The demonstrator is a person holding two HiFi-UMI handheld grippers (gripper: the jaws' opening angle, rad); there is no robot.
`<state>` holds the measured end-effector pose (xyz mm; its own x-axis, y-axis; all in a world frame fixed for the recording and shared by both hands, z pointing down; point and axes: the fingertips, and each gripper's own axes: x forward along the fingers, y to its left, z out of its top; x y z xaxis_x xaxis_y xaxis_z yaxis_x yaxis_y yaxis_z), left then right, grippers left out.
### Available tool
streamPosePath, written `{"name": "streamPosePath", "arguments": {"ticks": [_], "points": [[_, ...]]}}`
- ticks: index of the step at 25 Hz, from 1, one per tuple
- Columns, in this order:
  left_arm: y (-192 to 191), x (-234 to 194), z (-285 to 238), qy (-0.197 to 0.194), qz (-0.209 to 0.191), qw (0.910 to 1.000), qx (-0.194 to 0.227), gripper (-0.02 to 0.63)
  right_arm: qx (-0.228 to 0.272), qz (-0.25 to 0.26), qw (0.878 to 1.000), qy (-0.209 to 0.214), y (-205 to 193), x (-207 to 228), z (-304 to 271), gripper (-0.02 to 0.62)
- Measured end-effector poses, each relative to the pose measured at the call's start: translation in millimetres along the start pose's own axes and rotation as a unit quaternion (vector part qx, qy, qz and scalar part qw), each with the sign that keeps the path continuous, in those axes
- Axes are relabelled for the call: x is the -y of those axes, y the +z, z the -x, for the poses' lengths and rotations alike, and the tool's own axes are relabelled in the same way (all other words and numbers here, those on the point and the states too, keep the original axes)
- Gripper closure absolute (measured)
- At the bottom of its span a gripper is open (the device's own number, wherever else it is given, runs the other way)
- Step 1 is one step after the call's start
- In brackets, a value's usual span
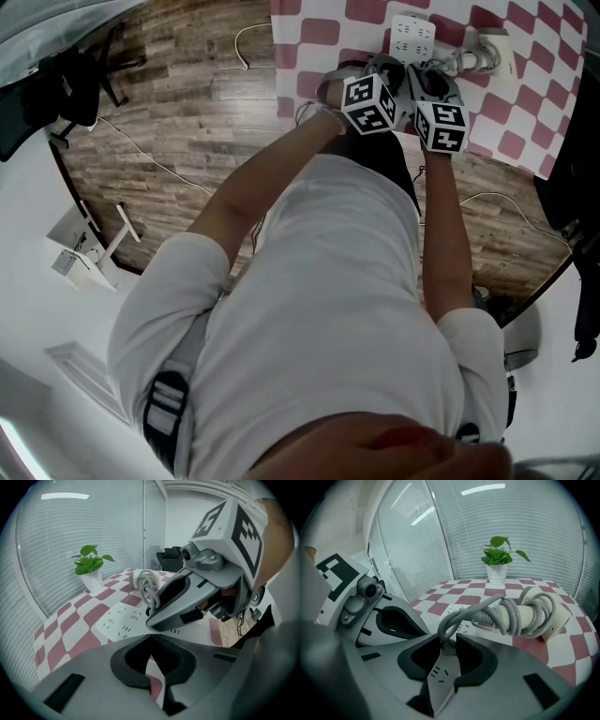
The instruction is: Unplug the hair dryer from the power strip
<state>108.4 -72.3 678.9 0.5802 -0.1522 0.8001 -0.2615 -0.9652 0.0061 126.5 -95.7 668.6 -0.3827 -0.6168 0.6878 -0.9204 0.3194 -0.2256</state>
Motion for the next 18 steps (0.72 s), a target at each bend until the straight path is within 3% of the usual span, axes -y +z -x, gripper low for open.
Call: {"name": "streamPosePath", "arguments": {"ticks": [13,18], "points": [[-0.8,1.6,-2.3,0.000,-0.044,0.9982,-0.041,0.574,-0.012,0.021,1.000,-0.006,3.1,-1.4,1.0,0.489],[-1.7,2.8,-5.0,-0.029,-0.042,0.9963,-0.069,0.574,-0.017,0.026,0.999,-0.011,3.1,-2.3,2.4,0.492]]}}
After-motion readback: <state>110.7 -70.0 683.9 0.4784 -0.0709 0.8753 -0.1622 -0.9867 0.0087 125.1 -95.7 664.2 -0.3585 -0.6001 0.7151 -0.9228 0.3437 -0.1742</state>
